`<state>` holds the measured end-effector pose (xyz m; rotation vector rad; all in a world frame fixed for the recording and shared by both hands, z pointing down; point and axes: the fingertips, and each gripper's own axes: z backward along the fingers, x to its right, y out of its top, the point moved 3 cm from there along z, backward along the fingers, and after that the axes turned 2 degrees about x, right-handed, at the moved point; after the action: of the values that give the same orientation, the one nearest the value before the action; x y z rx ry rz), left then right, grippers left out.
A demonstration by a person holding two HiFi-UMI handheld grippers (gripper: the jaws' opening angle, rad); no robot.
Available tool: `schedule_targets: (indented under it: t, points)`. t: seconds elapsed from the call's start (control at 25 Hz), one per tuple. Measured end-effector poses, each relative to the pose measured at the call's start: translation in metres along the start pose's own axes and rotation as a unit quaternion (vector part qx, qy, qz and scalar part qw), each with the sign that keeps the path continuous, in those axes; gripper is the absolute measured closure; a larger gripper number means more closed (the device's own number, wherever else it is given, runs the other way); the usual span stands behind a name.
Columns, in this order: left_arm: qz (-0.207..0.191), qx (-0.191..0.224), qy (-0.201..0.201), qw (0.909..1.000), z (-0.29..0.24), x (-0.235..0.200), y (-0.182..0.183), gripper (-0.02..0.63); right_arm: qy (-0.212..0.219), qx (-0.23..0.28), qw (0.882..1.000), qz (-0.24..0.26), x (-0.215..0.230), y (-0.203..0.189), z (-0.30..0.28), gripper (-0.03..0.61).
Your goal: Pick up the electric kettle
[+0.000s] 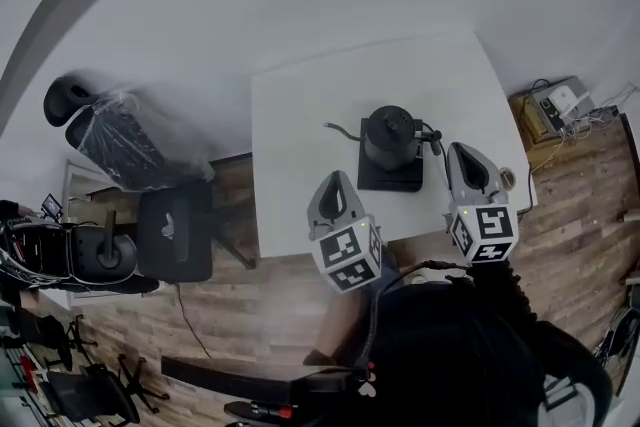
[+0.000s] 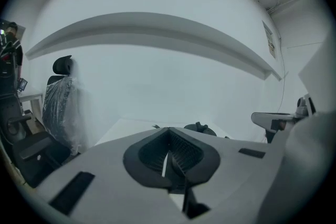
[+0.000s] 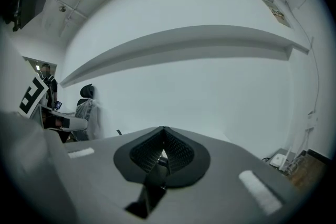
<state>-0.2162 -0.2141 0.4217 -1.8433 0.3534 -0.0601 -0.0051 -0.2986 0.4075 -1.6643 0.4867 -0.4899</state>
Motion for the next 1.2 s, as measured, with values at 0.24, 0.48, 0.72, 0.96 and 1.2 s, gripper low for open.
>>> schedule_targets:
  t: [0.24,0.48,0.72,0.96,1.2]
  points:
    - [0.004,-0.020,-0.019,0.9996,-0.049,-0.014,0.006,0.614,-0.036,-0.016,0.999,-0.003,0.015,-0.001,-0.038,0.577]
    - [0.004,-0.041,-0.036,0.9985,-0.084,-0.026,0.001,0.614,-0.067,-0.027,0.997,-0.003,0.023,-0.006,-0.062,0.577]
    - [-0.004,-0.048,-0.055,0.9973,-0.108,-0.041,0.005,0.614,-0.097,-0.031,0.995,-0.004,0.025,-0.005,-0.078,0.577]
    - [-0.004,-0.063,-0.073,0.9953,-0.120,-0.048,-0.002,0.614,-0.120,-0.033,0.992,0.000,0.029,-0.006,-0.079,0.577]
    - [0.000,-0.079,-0.078,0.9938,-0.123,-0.045,-0.015,0.614,-0.127,-0.052,0.991,0.002,0.046,-0.013,-0.071,0.577]
